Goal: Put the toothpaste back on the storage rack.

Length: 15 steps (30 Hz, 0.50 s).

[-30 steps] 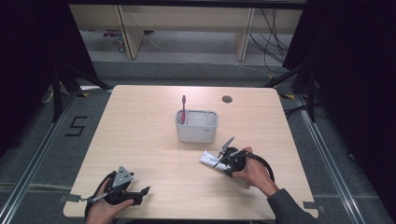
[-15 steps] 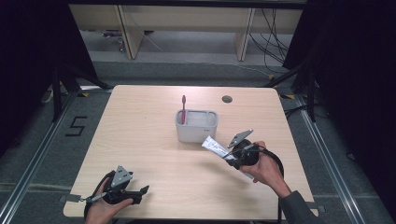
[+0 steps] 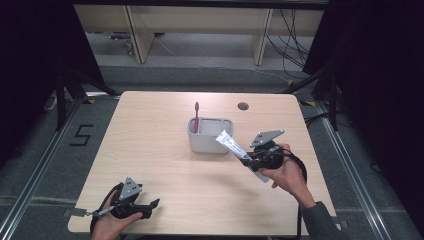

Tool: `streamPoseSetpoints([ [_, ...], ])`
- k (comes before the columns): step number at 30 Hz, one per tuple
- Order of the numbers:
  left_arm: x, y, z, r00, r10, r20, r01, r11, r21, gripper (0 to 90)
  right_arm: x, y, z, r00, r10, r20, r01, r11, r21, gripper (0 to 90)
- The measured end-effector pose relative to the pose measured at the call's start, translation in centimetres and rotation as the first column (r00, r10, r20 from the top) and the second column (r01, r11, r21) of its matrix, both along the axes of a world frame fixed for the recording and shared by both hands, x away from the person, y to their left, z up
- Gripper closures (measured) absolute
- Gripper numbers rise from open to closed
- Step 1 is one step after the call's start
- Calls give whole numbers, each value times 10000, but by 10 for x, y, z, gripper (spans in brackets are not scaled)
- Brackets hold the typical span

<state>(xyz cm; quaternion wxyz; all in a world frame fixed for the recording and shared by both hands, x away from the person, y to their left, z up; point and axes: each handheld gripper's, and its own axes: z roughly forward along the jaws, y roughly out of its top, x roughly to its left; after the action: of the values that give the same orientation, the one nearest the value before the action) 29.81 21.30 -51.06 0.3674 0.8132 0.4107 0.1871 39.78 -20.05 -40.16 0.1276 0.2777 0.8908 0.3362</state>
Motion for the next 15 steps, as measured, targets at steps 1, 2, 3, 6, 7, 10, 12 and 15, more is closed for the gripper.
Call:
streamPoseSetpoints([
  [1, 0, 0, -1, 10000, 21, 10, -21, 10000, -50, 188, -1, 1, 1, 9998, -166, 88, 164, 9997, 170, 713],
  [2, 0, 0, 0, 10000, -58, -19, 58, 10000, -15, 189, 1, 1, 3, 10000, -69, 60, 67, 9997, 231, 713],
  [3, 0, 2, 1, 9999, -154, -64, 154, 9998, 138, 188, 1, 2, 3, 9995, -316, 53, 314, 9990, 332, 713],
  [6, 1, 3, 1, 9998, -192, -67, 193, 9995, 268, 189, 4, 4, 8, 9995, -316, 50, 314, 9984, 473, 713],
  [7, 1, 3, 2, 9998, -197, -65, 199, 9994, 273, 188, 5, 5, 10, 9996, -286, 9, 285, 9978, 595, 713],
  [10, 0, 2, 1, 9998, -167, -67, 168, 9997, 164, 188, 9, 7, 15, 9995, -225, 243, 203, 9960, 873, 713],
  [12, 0, 1, 0, 10000, -39, -23, 39, 10000, -14, 189, 12, 9, 18, 9986, -211, 492, 165, 9956, 921, 713],
  [15, 0, 4, 2, 9997, -229, -93, 232, 9991, 361, 189, 14, 11, 22, 9987, -266, 440, 216, 9935, 1118, 713],
])
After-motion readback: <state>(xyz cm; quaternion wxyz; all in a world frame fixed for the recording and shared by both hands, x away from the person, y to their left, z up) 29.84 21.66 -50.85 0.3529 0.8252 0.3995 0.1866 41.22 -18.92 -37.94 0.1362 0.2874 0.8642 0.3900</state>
